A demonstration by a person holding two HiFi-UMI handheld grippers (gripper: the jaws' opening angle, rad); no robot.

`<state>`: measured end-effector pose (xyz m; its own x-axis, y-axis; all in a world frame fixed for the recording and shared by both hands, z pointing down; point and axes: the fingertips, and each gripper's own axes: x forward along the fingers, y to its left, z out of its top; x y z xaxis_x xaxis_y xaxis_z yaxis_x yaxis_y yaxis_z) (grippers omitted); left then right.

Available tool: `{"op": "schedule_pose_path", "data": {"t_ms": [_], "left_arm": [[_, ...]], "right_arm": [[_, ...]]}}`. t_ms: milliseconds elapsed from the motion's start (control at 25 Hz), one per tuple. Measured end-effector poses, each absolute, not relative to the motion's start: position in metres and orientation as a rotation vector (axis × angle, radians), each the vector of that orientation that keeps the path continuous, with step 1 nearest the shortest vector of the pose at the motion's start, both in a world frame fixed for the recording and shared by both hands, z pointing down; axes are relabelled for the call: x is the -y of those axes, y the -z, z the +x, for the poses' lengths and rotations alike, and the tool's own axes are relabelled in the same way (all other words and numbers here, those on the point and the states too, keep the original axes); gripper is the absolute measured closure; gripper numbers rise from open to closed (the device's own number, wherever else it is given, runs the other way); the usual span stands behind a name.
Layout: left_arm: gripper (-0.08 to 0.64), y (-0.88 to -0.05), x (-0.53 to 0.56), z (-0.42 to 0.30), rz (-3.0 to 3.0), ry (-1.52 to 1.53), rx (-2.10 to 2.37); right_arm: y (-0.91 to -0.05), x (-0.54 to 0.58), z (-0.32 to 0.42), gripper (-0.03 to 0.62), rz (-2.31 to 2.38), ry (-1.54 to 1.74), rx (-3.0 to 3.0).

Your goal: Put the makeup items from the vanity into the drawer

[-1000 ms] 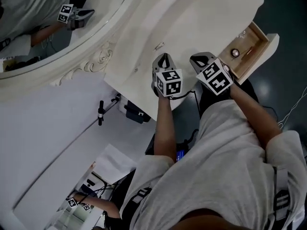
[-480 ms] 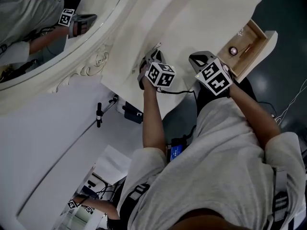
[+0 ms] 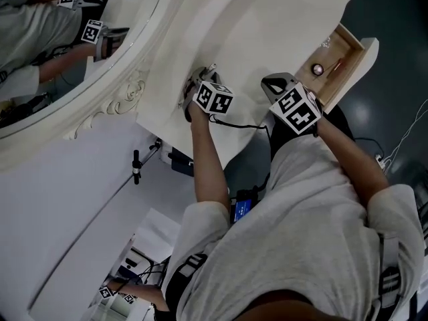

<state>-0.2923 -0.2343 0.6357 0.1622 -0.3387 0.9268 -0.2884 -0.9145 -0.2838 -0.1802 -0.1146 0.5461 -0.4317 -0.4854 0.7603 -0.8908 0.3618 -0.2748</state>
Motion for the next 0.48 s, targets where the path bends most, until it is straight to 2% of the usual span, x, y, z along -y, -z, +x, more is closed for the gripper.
{"op": "schedule_pose_path", "data": {"t_ms": [160, 320, 480], "left_arm": [[0.427, -0.6383, 0.2333, -0.292, -2.446, 1.926, -0.639], [0.495, -0.6414, 0.2291, -0.2905, -2.57, 1.966, -0.637], [0.508, -0.6411, 0.2279, -0.2899, -2.614, 1.969, -0.659]], "right_arm": [[-0.5477, 0.1093, -0.1778, 0.577, 1.189, -0.929, 2.05], [-0.5476, 0.1063, -0.1804, 0.577, 1.178, -0.929, 2.053], [-0.5457, 0.1043, -0.1831, 0.577, 1.166, -0.924, 2.067]]}}
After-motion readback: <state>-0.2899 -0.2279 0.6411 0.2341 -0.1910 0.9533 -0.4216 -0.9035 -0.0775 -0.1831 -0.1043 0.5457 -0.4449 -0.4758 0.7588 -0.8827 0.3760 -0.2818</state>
